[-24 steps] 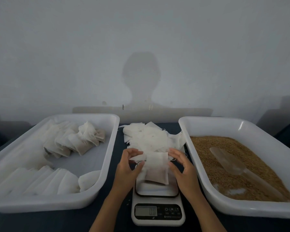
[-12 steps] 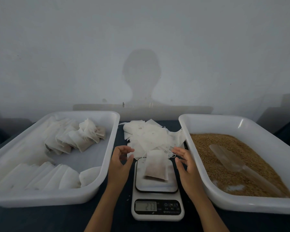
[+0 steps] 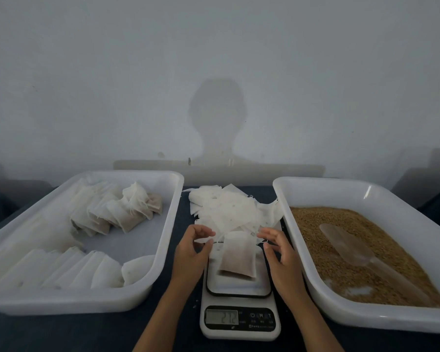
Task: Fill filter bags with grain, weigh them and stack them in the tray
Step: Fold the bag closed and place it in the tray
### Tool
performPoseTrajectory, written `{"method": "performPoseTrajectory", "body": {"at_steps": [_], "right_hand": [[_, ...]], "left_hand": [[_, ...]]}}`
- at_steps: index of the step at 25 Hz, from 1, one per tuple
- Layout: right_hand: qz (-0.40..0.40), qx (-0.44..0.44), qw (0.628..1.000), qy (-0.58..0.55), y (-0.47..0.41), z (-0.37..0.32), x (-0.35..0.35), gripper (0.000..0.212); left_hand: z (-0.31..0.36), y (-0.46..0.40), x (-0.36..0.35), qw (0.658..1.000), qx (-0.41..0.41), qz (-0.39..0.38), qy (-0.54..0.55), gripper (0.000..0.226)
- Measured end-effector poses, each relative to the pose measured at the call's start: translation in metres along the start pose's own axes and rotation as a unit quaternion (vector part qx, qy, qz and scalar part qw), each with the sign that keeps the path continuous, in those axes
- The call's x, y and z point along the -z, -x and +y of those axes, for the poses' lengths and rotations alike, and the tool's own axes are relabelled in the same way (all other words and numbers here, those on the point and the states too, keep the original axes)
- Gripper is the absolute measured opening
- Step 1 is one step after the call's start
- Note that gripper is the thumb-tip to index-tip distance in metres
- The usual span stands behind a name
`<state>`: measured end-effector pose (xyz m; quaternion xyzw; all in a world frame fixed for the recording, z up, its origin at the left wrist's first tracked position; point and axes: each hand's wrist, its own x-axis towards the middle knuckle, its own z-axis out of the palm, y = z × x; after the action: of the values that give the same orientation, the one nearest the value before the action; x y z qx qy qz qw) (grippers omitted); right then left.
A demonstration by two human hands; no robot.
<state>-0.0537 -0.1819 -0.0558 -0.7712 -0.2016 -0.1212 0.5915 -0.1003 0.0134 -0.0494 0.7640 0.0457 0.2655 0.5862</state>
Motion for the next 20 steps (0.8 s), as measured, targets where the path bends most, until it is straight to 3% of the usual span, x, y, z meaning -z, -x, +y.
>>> {"method": "performPoseTrajectory", "body": {"at_steps": [4, 9, 14, 17, 20], "right_hand": [[-0.019, -0.036, 0.997, 0.07, -0.014, -0.003, -0.008, 0.022], [-0.02, -0.06, 0.99, 0.126, -0.023, -0.012, -0.018, 0.017], [-0.017, -0.013, 0.998, 0.057, -0.027, -0.046, -0.02, 0.021], [-0.048, 0.051, 0.997, 0.011, -0.036, -0.081, -0.022, 0.025], [-0.089, 0.108, 0.99, -0.01, -0.047, -0.114, -0.035, 0.023]], "left_hand": [[0.002, -0.014, -0.018, 0.989, 0.021, -0.083, -0.118, 0.019], [0.015, -0.03, -0.031, 0.954, 0.033, -0.091, -0.285, 0.044], [0.035, -0.026, -0.024, 0.965, 0.033, -0.145, -0.217, 0.058], [0.057, -0.025, -0.008, 0.971, -0.02, -0.1, -0.216, 0.058], [0.083, -0.027, 0.025, 0.977, -0.066, -0.049, -0.196, 0.036]]}}
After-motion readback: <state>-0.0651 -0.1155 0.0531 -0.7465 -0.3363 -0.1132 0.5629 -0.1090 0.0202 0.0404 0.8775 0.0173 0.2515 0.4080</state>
